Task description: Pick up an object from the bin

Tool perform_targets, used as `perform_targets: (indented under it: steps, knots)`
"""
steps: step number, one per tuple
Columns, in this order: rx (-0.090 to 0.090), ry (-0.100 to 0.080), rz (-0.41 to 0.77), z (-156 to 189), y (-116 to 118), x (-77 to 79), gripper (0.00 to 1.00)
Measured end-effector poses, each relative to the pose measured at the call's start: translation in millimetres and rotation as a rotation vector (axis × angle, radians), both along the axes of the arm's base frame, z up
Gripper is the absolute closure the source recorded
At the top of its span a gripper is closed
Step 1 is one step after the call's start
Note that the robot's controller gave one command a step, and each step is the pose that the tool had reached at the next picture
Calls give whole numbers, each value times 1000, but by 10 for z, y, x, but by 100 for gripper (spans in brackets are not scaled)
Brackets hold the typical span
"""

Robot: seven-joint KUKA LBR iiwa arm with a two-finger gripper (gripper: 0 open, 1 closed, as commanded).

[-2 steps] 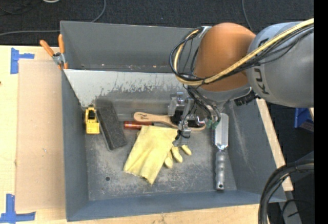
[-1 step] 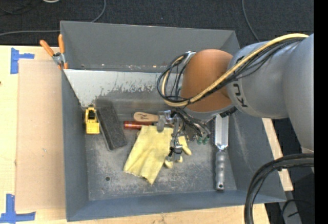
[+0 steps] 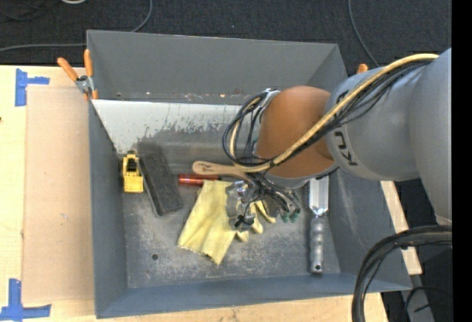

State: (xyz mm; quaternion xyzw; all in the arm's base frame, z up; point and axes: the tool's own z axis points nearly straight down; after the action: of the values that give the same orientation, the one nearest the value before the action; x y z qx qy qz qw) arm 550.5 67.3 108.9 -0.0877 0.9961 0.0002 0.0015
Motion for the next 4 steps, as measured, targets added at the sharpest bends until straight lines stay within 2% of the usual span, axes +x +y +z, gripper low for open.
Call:
perform_targets:
  steps: [1,2,3,4]
  knots:
    - [0,0,-1,0,-1,0,100]
    - [0,1,109,-330,340,12,100]
    - [-1,1,119,-340,331,-479,0]
    - [-1,1,119,-341,331,-479,0]
